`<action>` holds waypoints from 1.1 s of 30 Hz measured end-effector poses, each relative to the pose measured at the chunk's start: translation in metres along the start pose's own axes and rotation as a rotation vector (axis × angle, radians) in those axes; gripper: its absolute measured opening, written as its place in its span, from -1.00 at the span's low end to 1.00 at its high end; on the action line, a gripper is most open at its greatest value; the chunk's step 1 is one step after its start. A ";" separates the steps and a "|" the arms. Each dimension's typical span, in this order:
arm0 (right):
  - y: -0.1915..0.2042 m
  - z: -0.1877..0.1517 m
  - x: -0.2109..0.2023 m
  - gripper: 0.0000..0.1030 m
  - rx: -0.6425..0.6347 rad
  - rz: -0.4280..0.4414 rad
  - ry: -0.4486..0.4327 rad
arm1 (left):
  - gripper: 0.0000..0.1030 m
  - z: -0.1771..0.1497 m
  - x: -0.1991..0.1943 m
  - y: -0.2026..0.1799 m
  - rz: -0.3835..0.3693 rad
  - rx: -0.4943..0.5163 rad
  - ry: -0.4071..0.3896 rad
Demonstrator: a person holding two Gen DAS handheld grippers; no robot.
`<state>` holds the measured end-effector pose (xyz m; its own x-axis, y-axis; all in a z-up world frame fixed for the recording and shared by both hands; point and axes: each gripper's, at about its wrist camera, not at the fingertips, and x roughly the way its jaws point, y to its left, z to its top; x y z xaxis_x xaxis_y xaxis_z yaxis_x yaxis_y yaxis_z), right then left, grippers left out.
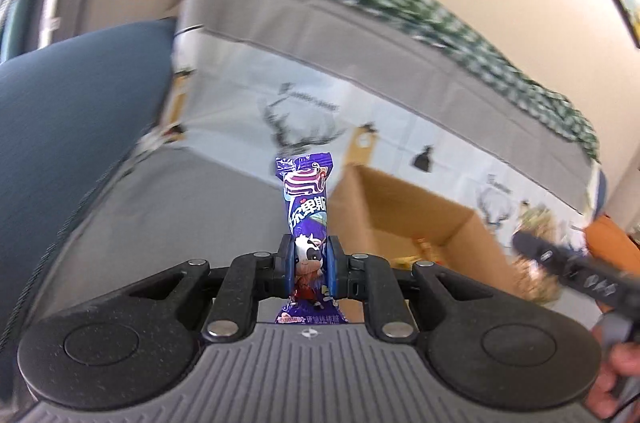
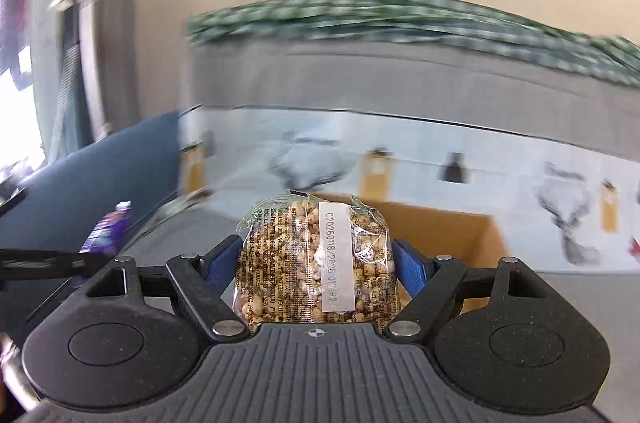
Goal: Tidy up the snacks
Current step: 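Lift the purple candy bar and nut bag over the box with both tools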
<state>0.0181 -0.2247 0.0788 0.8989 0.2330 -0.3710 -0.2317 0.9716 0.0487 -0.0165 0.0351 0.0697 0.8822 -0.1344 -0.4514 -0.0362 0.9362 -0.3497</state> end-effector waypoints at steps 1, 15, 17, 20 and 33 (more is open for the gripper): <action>-0.012 -0.003 0.001 0.58 0.035 -0.019 0.001 | -0.69 0.005 0.004 -0.011 -0.016 0.017 -0.002; -0.053 -0.026 0.011 0.58 0.087 -0.110 0.057 | -0.69 -0.001 0.069 -0.091 -0.158 0.099 0.062; -0.053 -0.027 0.014 0.58 0.082 -0.116 0.061 | -0.69 -0.003 0.074 -0.097 -0.164 0.104 0.067; -0.053 -0.027 0.017 0.58 0.082 -0.117 0.059 | -0.69 -0.003 0.083 -0.104 -0.167 0.114 0.066; -0.043 -0.024 0.031 0.58 0.079 -0.129 0.039 | -0.69 -0.002 0.101 -0.112 -0.186 0.043 0.092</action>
<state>0.0470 -0.2601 0.0432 0.9040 0.1058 -0.4142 -0.0838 0.9939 0.0710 0.0756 -0.0840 0.0614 0.8251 -0.3331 -0.4564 0.1449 0.9054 -0.3990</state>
